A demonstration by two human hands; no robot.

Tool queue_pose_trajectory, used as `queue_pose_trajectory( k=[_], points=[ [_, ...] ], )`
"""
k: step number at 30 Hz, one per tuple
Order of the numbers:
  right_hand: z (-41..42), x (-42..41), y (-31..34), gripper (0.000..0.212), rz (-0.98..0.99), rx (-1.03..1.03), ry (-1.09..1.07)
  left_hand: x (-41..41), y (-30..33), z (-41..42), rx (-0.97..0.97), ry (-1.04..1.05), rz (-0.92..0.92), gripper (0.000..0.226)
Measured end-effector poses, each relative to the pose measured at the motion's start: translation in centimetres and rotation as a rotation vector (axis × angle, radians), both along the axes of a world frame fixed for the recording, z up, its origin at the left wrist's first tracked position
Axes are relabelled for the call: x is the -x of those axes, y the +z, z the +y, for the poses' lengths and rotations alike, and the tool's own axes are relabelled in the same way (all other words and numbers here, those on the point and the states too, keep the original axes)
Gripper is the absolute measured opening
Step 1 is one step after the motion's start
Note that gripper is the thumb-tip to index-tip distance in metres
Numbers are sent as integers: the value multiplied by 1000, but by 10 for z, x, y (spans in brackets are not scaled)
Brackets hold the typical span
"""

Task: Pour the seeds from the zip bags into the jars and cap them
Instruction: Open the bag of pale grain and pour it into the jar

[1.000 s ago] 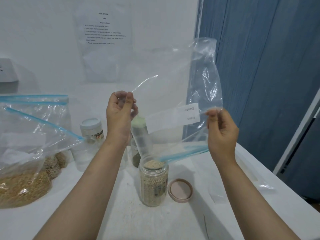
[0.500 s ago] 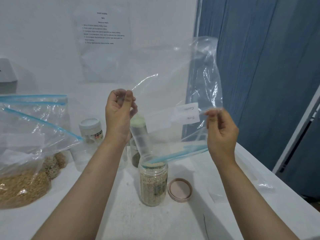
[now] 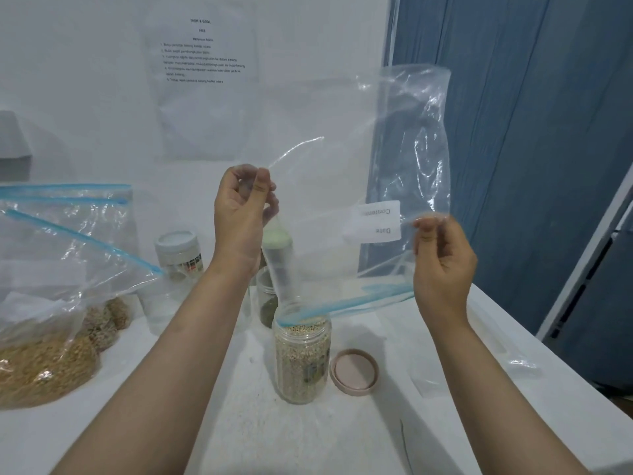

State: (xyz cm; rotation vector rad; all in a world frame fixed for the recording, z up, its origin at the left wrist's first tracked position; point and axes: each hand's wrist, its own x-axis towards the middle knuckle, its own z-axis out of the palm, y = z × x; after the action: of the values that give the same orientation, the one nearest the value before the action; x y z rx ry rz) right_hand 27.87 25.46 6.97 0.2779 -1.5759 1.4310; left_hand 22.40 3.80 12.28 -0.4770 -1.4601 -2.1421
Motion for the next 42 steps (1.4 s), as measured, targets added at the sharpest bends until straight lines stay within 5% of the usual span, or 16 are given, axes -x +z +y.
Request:
queue_pose_trajectory(
  k=[3, 6, 13, 18, 22, 35, 42],
  points=[
    [-2, -2, -1, 27, -1, -18, 8, -4, -5, -3, 55, -8, -2, 5],
    [-2, -3, -5, 32, -1, 11, -11, -5, -33, -13, 113, -51, -92, 29],
    [-4, -6, -22, 24, -10, 77, -24, -21, -104, -7, 202, -215, -325, 47],
    [-6, -6, -21, 24, 3, 89, -27, -17, -99, -3, 138, -194, -307, 13],
    [-8, -5, -19, 23, 6, 96, -10, -15, -97, 0, 97, -242, -284, 13],
    [-6, -9, -16, 24, 19, 119, -56, -26, -110, 1, 280, -227, -379, 44],
    [-6, -11, -14, 25, 30, 147, -67, -34, -104, 1, 182, -268, -327, 63]
  ],
)
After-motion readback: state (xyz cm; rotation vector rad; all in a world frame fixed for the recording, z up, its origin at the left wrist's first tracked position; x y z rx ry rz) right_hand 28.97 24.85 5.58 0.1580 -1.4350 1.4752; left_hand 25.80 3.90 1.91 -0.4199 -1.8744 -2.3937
